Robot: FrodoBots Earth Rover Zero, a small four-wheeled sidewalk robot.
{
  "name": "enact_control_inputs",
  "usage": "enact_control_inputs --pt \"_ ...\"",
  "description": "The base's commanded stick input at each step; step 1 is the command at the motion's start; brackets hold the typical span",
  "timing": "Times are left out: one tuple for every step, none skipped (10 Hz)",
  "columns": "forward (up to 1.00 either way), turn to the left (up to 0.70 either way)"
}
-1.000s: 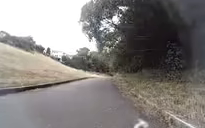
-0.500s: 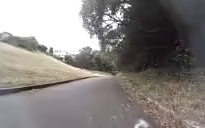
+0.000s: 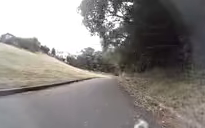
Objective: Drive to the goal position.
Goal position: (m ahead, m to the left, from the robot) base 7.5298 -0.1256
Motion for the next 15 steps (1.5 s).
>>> enact_control_inputs --pt "0.7 0.0" --pt "0.7 0.0" --pt "0.7 0.0" --pt "0.7 0.0" --pt "0.7 0.0" --pt "0.7 0.0" --pt "0.7 0.0" --pt "0.7 0.0" --pt "0.7 0.0" --pt "0.7 0.0" --pt "0.7 0.0" --pt "0.7 0.0" --pt "0.7 0.0" --pt "0.7 0.0" --pt "0.7 0.0"
